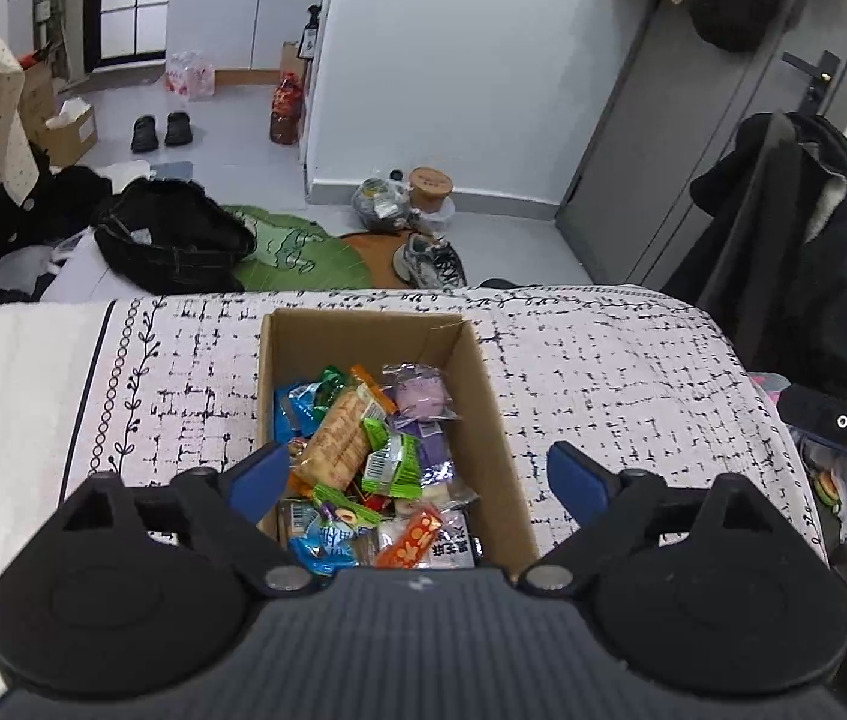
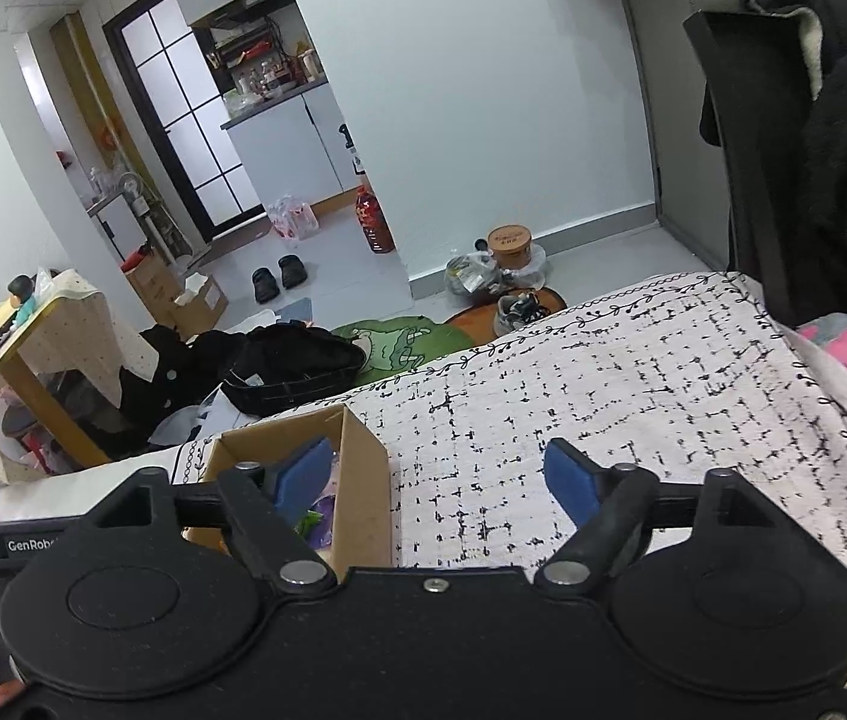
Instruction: Organize snacks
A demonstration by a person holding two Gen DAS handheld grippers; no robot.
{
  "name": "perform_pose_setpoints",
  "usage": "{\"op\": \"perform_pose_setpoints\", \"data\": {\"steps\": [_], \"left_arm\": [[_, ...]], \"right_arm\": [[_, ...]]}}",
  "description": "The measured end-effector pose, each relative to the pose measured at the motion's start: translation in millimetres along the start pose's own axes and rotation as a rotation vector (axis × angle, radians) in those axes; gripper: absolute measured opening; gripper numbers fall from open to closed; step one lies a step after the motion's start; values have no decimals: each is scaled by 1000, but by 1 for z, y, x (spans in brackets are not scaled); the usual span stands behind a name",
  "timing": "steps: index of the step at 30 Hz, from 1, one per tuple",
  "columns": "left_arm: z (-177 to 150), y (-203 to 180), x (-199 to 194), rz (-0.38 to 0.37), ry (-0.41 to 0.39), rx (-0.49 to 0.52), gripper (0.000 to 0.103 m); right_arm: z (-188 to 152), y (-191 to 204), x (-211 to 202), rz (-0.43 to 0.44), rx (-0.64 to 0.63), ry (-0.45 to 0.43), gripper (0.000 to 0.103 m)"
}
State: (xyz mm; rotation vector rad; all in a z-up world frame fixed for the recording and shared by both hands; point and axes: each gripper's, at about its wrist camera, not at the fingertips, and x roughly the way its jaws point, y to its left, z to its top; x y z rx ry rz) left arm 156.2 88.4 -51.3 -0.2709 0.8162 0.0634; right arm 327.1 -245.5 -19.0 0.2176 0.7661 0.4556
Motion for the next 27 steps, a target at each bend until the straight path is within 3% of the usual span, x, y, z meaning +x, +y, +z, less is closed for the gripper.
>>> {"op": "perform_pose_setpoints", "data": {"steps": [4, 10, 27], "left_arm": [[-4, -4, -11, 1, -23, 28, 103], [-8, -4, -24, -10, -36, 56, 103], [-25, -8, -66, -61, -37, 122, 103]], "right_arm": [[-3, -5, -15, -1, 1, -10, 91], [-6, -11, -30, -17, -1, -22, 100], [-19, -12, -69, -43, -1, -12, 103]]}}
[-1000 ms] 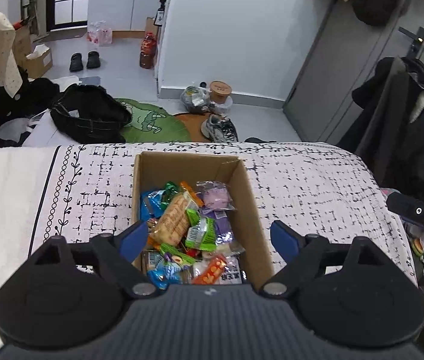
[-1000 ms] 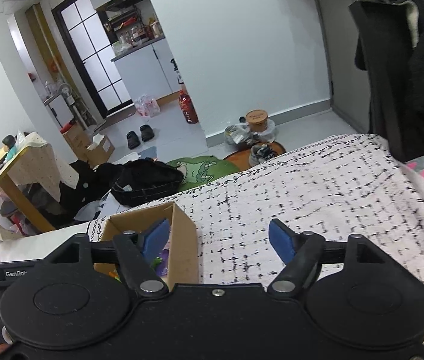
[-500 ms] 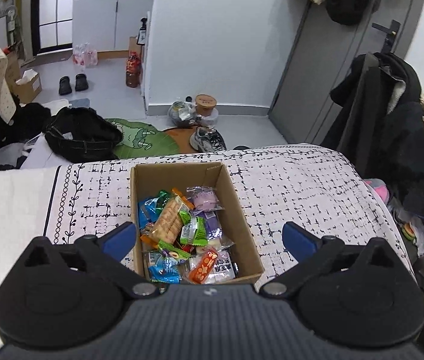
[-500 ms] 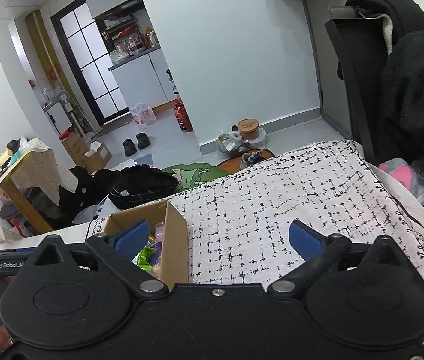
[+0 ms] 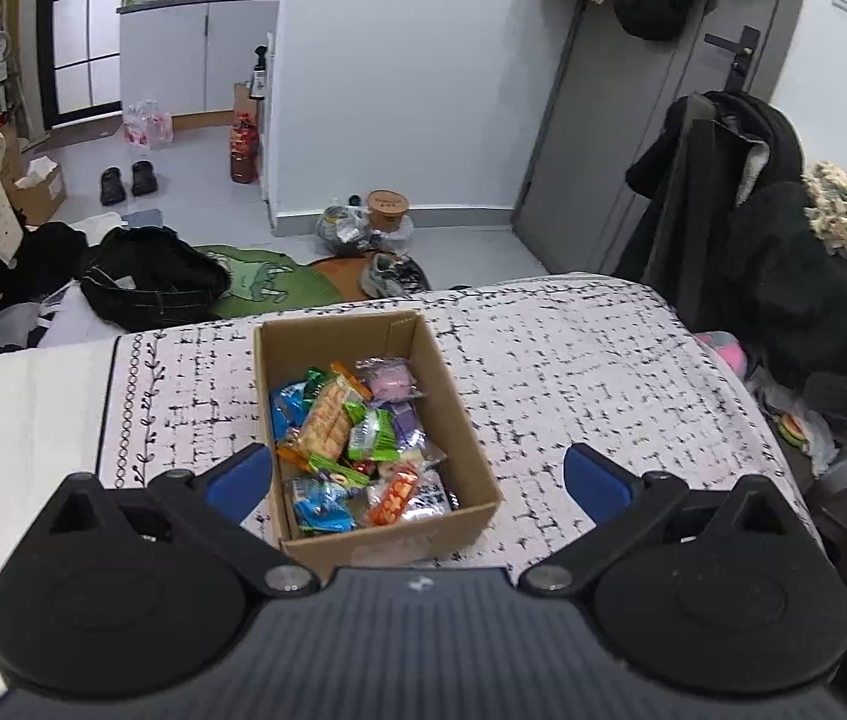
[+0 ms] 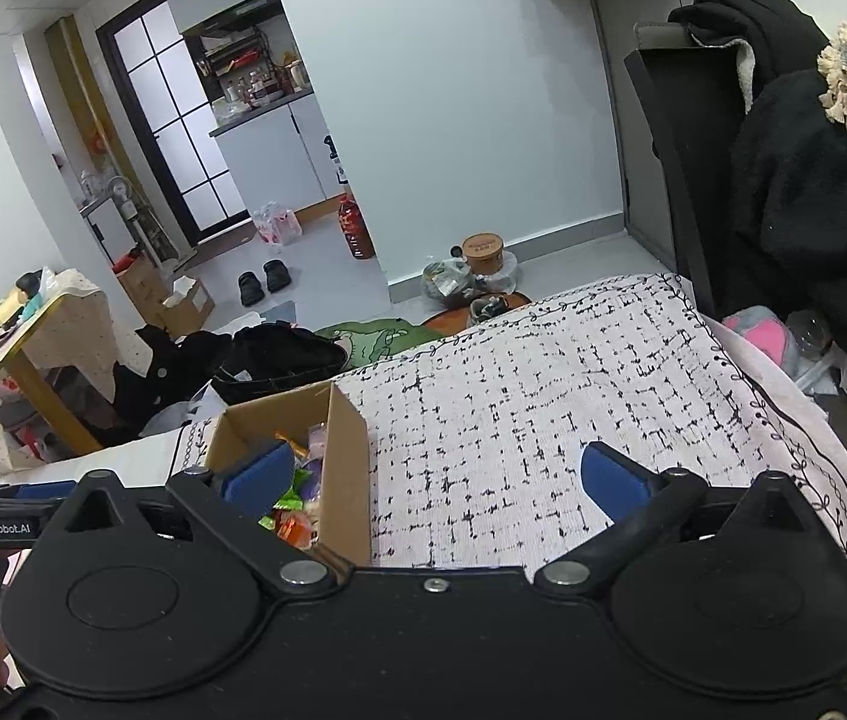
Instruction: Organize snacks
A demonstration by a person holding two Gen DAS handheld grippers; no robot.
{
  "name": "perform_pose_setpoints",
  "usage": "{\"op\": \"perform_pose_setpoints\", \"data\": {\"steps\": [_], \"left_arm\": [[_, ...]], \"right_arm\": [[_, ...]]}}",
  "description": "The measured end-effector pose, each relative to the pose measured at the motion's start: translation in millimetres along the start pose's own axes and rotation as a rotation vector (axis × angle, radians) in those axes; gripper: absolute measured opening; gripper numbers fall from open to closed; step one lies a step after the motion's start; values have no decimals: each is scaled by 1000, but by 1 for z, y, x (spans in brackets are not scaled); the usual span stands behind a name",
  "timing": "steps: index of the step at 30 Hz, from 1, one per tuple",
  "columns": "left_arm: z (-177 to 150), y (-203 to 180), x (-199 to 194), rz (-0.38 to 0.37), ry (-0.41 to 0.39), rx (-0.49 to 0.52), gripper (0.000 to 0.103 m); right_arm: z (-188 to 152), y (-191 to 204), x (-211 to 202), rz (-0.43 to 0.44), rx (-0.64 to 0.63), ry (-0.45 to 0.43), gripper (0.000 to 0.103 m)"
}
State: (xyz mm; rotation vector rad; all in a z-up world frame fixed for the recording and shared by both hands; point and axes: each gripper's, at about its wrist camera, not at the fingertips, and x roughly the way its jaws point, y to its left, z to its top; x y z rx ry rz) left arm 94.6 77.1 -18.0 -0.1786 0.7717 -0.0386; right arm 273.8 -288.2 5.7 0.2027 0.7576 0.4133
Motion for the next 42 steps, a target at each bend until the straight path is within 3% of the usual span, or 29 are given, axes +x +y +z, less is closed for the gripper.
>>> {"op": "perform_pose_setpoints", "data": {"steps": [12, 28, 42], "left_arm": [[-8, -18, -27, -3, -17, 53, 103], [-21, -33, -41, 5, 1, 37, 103], [-24, -32, -45, 15, 15, 16, 103]], "right_arm": [[-9, -1, -29, -4, -12, 5, 103], [-20, 16, -46, 57, -141, 45, 103], [-22, 20, -52, 79, -129, 37, 103]]}}
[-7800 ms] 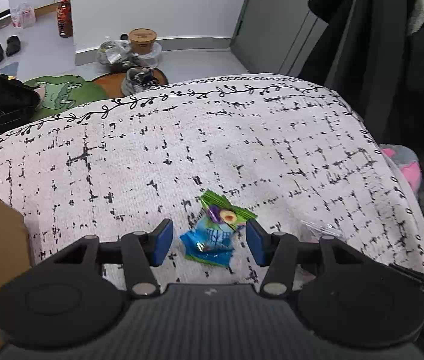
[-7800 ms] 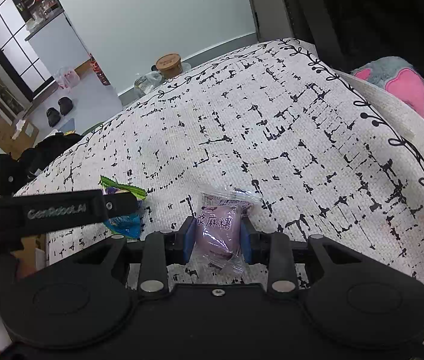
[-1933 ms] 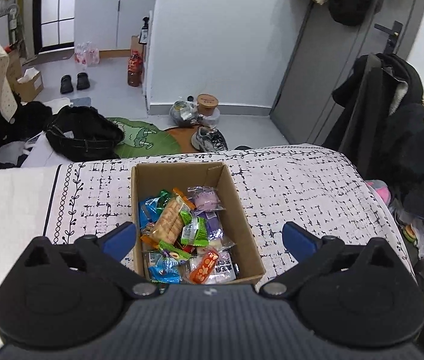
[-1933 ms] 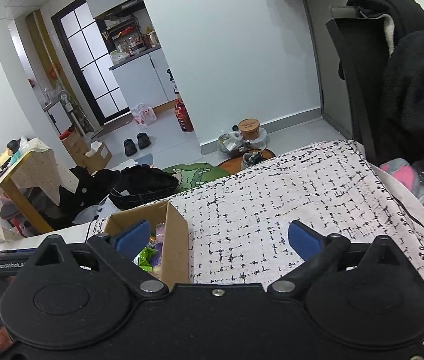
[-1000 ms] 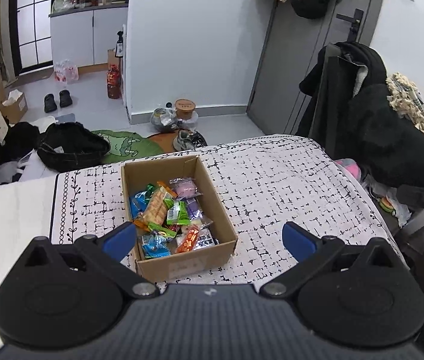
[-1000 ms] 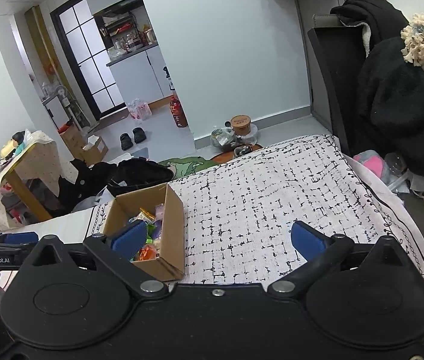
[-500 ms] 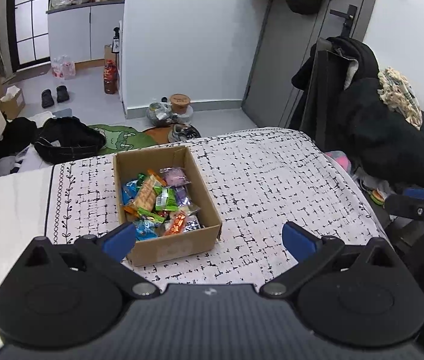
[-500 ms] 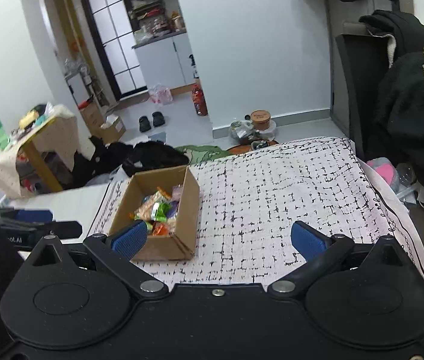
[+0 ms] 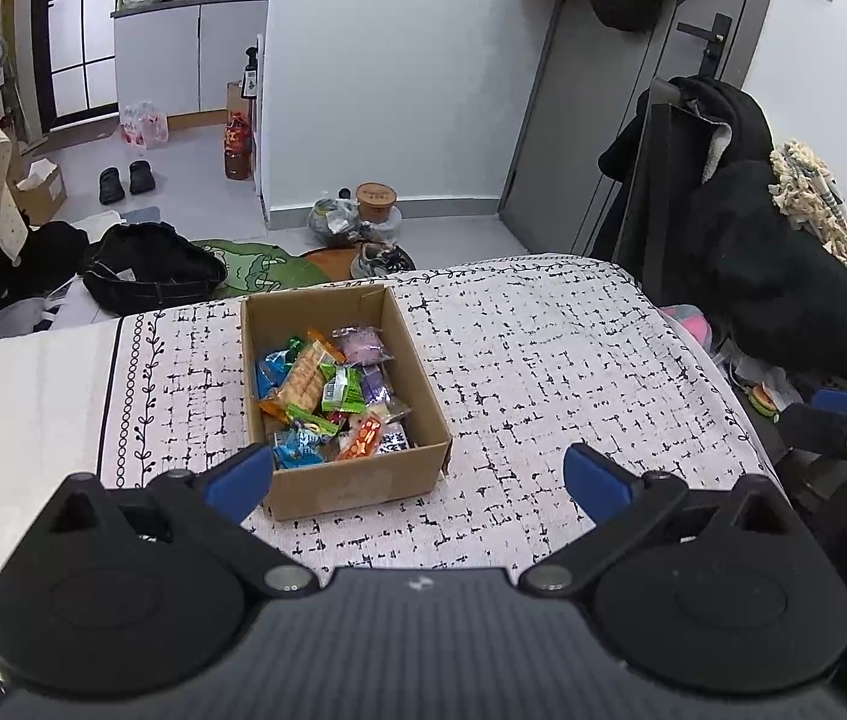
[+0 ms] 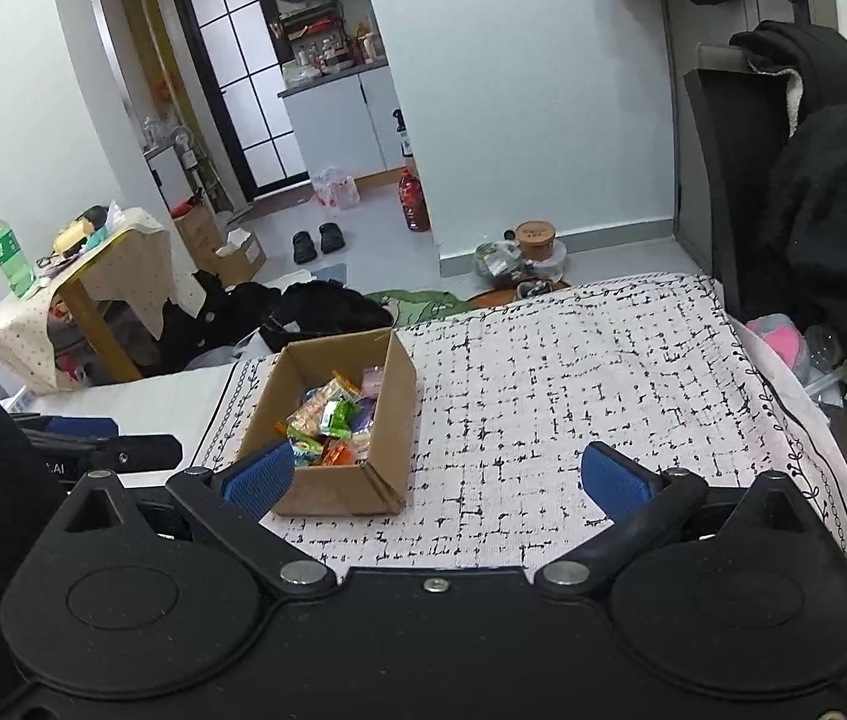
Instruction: Organize snacks
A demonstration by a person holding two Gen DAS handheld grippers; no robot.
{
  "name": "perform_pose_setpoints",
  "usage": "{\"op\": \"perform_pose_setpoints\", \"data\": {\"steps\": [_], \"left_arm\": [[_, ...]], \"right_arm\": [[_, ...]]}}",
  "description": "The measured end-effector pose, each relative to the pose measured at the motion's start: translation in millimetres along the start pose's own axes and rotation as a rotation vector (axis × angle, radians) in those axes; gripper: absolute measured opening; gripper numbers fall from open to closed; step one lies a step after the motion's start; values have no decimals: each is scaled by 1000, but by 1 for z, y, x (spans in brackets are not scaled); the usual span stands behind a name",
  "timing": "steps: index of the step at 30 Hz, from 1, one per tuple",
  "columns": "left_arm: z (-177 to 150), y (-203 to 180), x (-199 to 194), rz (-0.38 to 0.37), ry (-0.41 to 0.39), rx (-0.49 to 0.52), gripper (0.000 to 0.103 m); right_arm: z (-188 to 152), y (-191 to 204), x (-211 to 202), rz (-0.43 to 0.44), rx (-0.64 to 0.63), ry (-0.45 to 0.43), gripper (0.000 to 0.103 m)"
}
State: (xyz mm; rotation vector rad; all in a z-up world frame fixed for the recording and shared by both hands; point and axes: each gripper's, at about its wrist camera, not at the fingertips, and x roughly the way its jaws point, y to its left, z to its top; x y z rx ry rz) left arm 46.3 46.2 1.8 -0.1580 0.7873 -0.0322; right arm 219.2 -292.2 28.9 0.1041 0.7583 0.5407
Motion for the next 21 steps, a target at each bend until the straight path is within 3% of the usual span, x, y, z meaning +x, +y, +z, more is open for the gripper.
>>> {"op": "perform_pose_setpoints", "data": {"steps": [21], "left_arm": [[-2, 1, -1, -2, 5, -9, 103]], "right_arm": [[1, 2, -2, -4, -7, 5, 103]]}}
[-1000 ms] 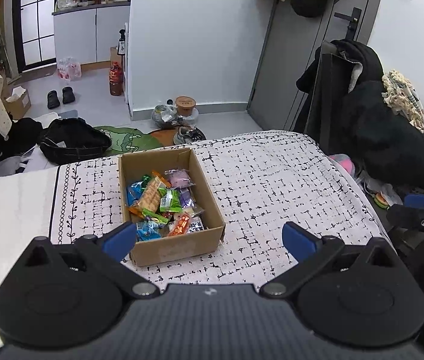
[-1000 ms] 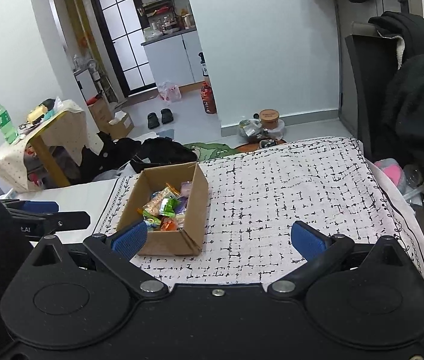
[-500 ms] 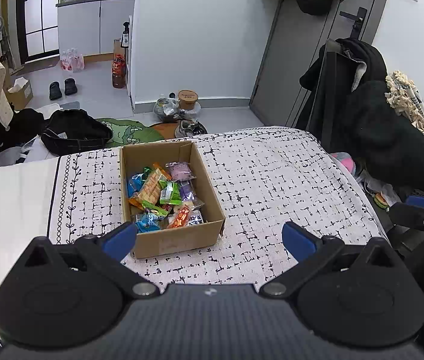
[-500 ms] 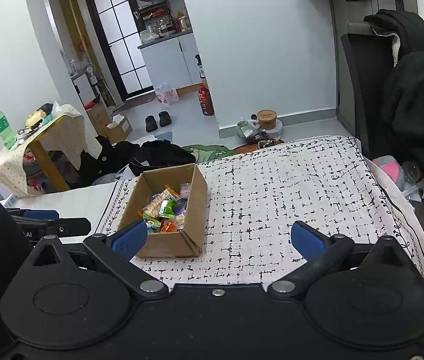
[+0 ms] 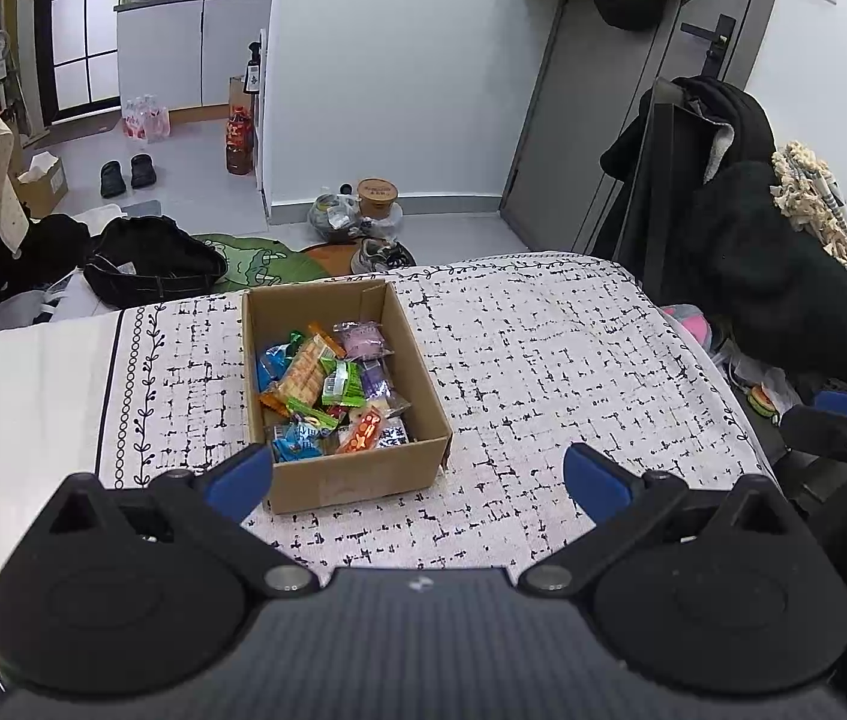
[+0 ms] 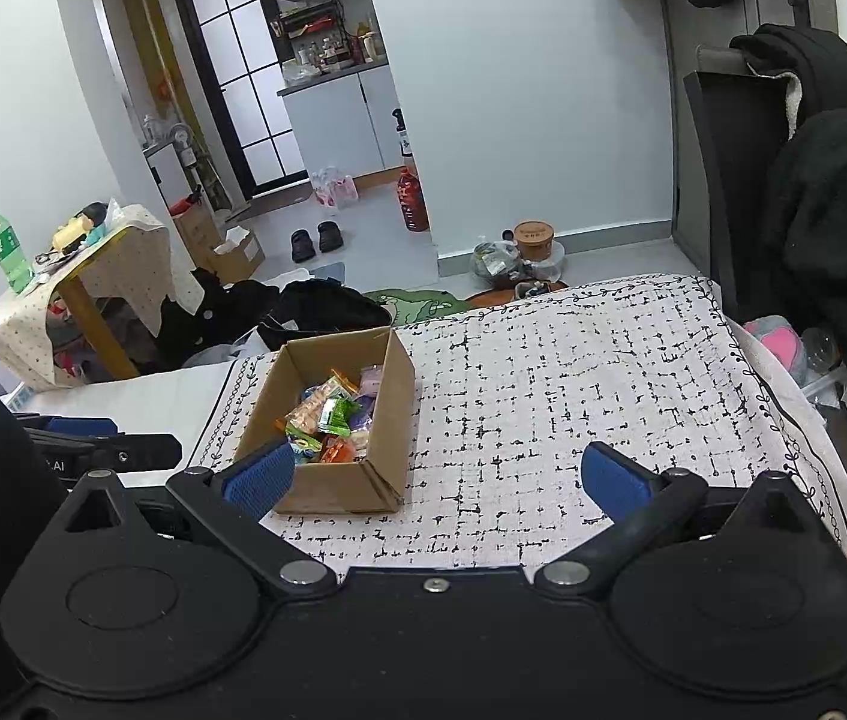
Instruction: Organize snacks
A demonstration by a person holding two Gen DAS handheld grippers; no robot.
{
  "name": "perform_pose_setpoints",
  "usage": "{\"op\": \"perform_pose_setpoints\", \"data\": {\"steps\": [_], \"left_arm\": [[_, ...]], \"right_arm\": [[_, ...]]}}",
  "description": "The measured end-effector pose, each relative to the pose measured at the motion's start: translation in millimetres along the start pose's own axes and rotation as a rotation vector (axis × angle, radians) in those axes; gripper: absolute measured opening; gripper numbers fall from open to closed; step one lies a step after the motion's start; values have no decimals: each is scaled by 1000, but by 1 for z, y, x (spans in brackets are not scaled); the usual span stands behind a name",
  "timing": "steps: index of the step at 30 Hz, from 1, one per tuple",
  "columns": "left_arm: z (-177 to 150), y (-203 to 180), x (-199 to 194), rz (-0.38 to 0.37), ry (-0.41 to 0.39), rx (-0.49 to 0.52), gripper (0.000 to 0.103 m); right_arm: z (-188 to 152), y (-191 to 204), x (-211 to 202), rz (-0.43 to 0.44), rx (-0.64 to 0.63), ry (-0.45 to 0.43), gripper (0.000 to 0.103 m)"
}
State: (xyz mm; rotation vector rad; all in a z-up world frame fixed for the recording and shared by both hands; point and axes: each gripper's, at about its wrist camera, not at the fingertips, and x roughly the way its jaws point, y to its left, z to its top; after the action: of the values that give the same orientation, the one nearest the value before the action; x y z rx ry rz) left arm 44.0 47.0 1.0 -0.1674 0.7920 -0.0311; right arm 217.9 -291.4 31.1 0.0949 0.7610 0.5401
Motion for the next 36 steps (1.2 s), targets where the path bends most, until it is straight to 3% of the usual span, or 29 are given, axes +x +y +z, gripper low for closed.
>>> {"op": "perform_pose_setpoints", "data": {"steps": [36], "left_arm": [[-5, 2, -9, -11, -20, -15, 103]], "right_arm": [[-2, 10, -4, -10, -14, -16, 103]]}}
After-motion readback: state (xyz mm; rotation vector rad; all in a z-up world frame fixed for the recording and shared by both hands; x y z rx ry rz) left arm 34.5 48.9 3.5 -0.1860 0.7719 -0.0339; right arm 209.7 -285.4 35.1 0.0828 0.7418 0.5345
